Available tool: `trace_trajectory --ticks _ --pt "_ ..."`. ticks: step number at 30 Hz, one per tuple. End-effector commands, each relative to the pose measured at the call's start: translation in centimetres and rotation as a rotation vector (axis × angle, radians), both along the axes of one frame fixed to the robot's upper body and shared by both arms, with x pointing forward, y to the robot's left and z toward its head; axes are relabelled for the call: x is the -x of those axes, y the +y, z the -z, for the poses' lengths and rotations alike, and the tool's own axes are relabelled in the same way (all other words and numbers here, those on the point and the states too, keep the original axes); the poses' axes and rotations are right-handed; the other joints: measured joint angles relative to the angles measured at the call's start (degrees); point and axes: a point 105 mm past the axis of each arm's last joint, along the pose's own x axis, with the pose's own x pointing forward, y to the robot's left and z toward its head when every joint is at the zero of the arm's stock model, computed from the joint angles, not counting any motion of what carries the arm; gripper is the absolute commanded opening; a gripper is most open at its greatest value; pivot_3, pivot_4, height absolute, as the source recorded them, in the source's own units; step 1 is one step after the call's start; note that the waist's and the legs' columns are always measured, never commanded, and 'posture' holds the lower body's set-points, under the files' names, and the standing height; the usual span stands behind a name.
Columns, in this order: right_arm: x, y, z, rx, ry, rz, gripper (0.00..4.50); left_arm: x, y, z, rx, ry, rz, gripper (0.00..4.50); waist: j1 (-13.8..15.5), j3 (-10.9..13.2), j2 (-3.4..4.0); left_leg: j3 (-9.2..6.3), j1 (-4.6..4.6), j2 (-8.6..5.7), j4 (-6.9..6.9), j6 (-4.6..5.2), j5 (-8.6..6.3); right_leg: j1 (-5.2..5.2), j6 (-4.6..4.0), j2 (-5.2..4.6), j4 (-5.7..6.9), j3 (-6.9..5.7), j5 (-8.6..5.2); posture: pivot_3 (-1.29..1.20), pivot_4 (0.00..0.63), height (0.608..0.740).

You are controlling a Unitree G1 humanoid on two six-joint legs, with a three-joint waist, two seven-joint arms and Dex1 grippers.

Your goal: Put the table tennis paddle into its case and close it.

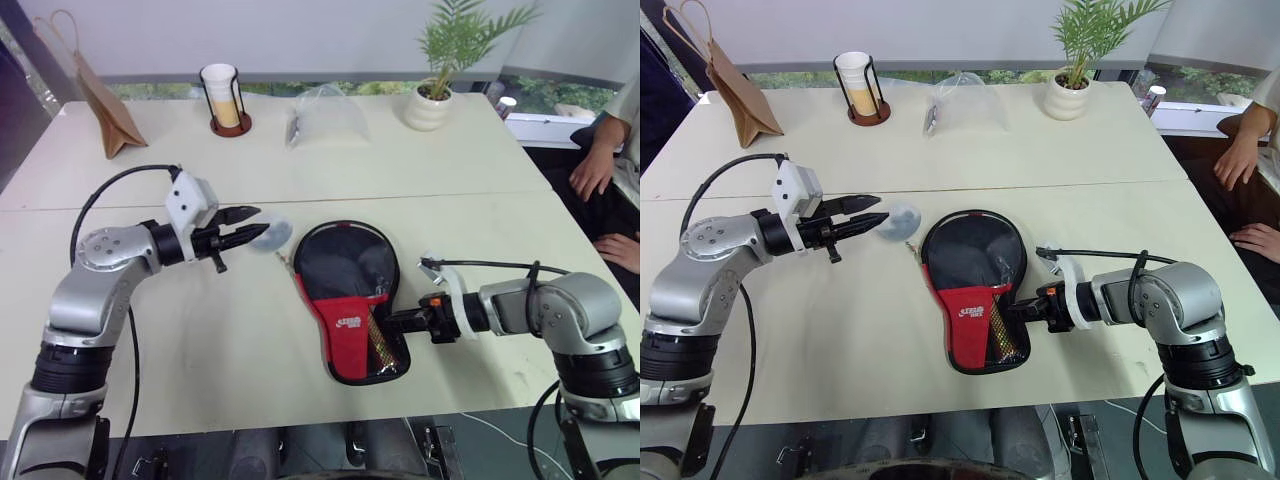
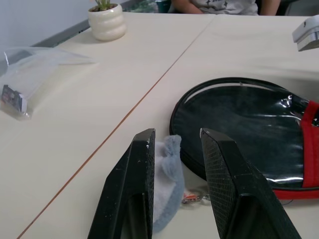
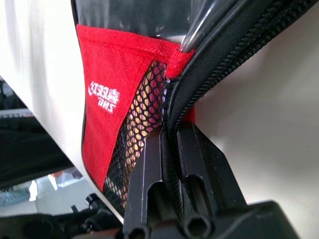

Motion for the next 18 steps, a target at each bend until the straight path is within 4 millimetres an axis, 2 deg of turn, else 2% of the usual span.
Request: trace_trajectory --ticks 1,5,8,11,13,15,18 --pt "-0.9 -1.2 0.0 0.047 -0.037 0.082 1.0 0.5 0.0 -1.2 -0.003 -0.048 0.013 1.44 0.0 0.0 0.0 0.0 0.0 0.0 0.0 0.0 0.0 0.0 -0.01 0.0 0.0 0.0 0.0 0.0 0.15 0.74" --pt "-2.1 -2.5 -0.6 0.103 -0.097 0.145 2.93 0.6 0.0 -1.2 -0.005 -0.048 0.011 1.44 0.0 0.0 -0.01 0.0 0.01 0.0 0.01 0.0 0.0 0.0 -0.01 0.0 0.0 0.0 -0.01 0.0 0.15 0.74" --pt "-4.0 -4.5 -1.6 0.157 -0.173 0.247 4.38 0.6 0.2 -1.3 -0.006 -0.048 0.009 1.44 0.1 0.0 -0.01 0.02 0.02 0.0 0.04 0.0 0.0 0.01 -0.04 -0.03 -0.02 0.01 0.0 0.0 0.15 0.74" --pt "-6.5 -6.6 -3.7 0.234 -0.348 0.335 4.45 0.6 0.5 -1.4 -0.008 -0.049 0.003 1.44 0.2 0.0 -0.01 0.05 0.01 -0.06 0.05 0.0 0.0 0.0 -0.05 -0.13 -0.03 0.0 0.0 0.0 0.15 0.74" --pt "-7.7 -7.0 -5.4 0.257 -0.473 0.338 4.45 0.6 0.8 -1.4 -0.013 -0.047 -0.001 1.44 0.1 0.0 0.01 0.09 -0.06 -0.09 0.05 0.0 0.0 -0.06 -0.06 -0.17 -0.04 0.0 -0.01 0.0 0.15 0.74" --pt "-8.4 -6.3 -7.0 0.252 -0.593 0.286 4.45 0.5 1.2 -1.3 -0.026 -0.044 -0.006 1.44 -0.1 0.0 0.01 0.11 -0.2 -0.1 0.04 0.0 0.0 -0.2 -0.04 -0.17 -0.04 0.0 -0.01 0.0 0.15 0.74" --pt "-8.8 -4.0 -9.0 0.222 -0.755 0.159 4.45 0.3 2.1 -1.3 -0.062 -0.048 -0.024 1.44 -0.5 0.0 0.02 0.11 -0.27 -0.04 -0.03 0.01 0.0 -0.34 0.08 -0.05 -0.01 0.01 0.04 0.0 0.15 0.74"
